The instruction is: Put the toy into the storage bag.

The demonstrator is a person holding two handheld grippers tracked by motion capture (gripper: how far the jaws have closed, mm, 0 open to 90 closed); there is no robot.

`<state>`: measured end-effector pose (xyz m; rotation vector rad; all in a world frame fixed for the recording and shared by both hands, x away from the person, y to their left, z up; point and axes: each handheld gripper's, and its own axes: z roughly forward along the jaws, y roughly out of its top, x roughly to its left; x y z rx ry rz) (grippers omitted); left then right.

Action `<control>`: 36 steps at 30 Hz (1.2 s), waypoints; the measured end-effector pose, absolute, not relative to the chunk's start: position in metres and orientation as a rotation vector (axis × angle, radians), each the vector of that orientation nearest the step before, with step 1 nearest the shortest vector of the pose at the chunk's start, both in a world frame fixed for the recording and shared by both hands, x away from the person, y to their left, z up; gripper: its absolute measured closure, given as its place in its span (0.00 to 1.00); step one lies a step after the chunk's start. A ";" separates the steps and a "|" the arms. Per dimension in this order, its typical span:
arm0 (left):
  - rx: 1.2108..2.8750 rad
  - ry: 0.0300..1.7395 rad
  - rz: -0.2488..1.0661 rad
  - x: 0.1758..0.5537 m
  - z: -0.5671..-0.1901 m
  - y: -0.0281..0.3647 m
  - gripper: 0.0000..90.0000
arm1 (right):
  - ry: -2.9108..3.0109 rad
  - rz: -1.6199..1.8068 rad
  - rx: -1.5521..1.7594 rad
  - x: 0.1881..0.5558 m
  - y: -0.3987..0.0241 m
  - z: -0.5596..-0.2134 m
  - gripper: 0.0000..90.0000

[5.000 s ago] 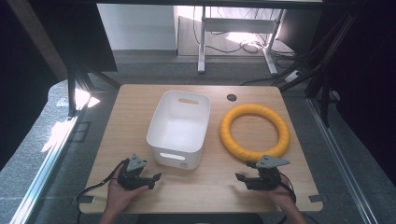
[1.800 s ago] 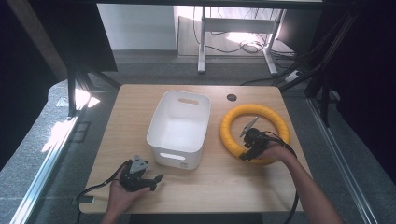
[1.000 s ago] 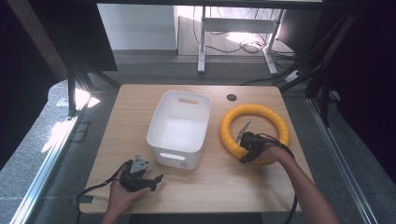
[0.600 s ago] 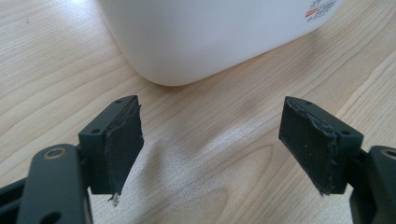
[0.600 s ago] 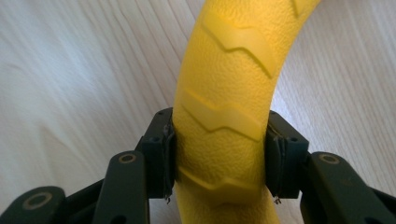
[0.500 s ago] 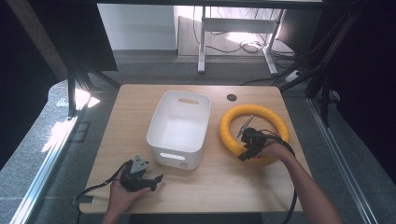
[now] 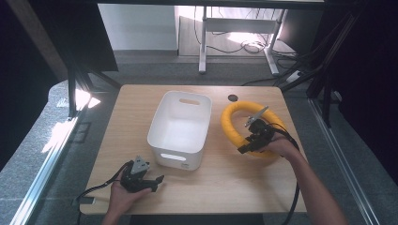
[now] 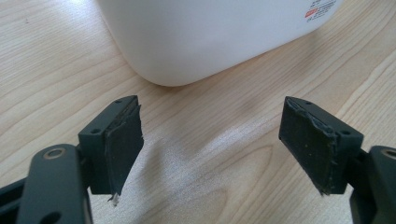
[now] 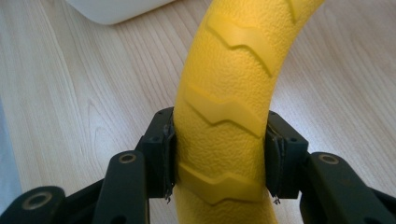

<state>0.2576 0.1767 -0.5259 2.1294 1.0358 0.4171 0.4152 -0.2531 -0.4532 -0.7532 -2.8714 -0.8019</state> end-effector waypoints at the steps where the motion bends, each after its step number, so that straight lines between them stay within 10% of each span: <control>1: 2.129 1.035 0.416 0.258 -0.526 0.177 0.24 | -2.871 -0.803 -0.752 0.415 -0.253 -0.453 0.58; 36: 2.143 1.023 0.430 0.257 -0.525 0.175 0.24 | -2.783 -1.287 -0.808 0.410 -0.272 -0.397 0.58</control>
